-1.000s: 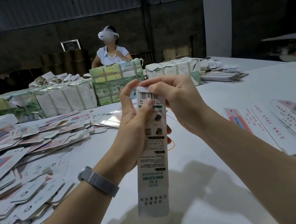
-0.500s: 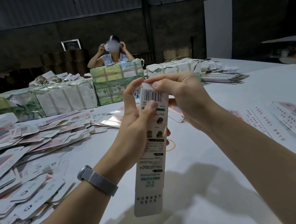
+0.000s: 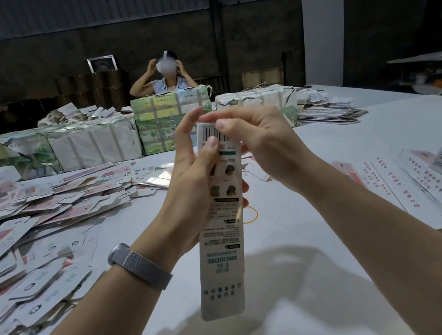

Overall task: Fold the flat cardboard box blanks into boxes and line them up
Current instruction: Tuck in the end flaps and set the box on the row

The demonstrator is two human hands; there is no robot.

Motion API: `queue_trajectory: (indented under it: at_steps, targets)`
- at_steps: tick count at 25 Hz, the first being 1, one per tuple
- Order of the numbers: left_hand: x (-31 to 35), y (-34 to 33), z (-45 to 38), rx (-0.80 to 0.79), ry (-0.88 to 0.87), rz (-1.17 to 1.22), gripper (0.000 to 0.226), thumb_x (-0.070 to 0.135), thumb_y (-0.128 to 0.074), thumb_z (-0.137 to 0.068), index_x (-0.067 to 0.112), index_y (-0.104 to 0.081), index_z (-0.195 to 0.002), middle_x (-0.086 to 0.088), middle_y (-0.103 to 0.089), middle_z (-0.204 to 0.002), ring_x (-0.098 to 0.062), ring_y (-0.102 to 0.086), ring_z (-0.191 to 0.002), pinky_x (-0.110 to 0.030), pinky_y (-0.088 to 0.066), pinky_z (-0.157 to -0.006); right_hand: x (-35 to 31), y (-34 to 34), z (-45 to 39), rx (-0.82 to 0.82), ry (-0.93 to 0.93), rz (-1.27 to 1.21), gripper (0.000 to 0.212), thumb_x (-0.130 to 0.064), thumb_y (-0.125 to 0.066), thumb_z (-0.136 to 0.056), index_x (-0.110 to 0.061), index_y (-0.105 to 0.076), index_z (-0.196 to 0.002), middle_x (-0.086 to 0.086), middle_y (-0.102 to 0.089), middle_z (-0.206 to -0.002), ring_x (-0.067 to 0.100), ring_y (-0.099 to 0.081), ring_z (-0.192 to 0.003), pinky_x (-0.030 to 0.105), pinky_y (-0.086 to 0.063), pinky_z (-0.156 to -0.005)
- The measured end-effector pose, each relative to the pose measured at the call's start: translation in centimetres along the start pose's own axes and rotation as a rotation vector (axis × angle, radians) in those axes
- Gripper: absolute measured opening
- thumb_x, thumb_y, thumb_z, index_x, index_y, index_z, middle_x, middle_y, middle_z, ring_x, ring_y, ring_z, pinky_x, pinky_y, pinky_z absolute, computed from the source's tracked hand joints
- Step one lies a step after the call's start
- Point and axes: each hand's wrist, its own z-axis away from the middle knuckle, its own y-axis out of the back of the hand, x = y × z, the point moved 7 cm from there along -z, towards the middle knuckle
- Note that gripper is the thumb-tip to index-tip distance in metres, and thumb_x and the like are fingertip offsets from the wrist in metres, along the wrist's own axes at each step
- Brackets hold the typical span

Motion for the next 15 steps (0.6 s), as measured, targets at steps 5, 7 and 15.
queue_trajectory:
  at_steps: [5, 7, 15]
  targets:
    - [0.25, 0.31, -0.12, 0.019, 0.004, -0.008, 0.038, 0.032, -0.04, -0.107, 0.056, -0.038, -0.137, -0.006, -0.072, -0.088, -0.033, -0.071, -0.069, -0.043, -0.057, -0.057, 0.08, -0.21, -0.06, 0.006, -0.022, 0.029, 0.029, -0.006, -0.047, -0.1, -0.011, -0.07, -0.117, 0.003, -0.072, -0.095, 0.02, -0.072, -0.085, 0.034, -0.061, -0.07]
    - [0.33, 0.52, -0.11, 0.017, 0.017, -0.001, 0.037, 0.034, -0.04, -0.107, 0.055, -0.039, -0.136, -0.005, -0.073, -0.087, -0.032, -0.072, -0.069, -0.042, -0.057, -0.057, -0.1, -0.38, -0.13, -0.014, -0.005, 0.085, 0.03, -0.005, -0.049, -0.1, -0.009, -0.068, -0.122, -0.003, -0.071, -0.098, 0.013, -0.071, -0.091, 0.026, -0.058, -0.073]
    - [0.72, 0.09, -0.1, 0.101, 0.006, 0.082, 0.021, 0.03, -0.039, -0.109, 0.041, -0.039, -0.127, -0.016, -0.072, -0.094, -0.029, -0.069, -0.064, -0.038, -0.057, -0.053, 0.22, 0.03, -0.17, 0.045, 0.002, 0.034, 0.02, -0.012, -0.059, -0.098, -0.01, -0.061, -0.118, 0.004, -0.069, -0.108, 0.016, -0.07, -0.098, 0.026, -0.059, -0.074]
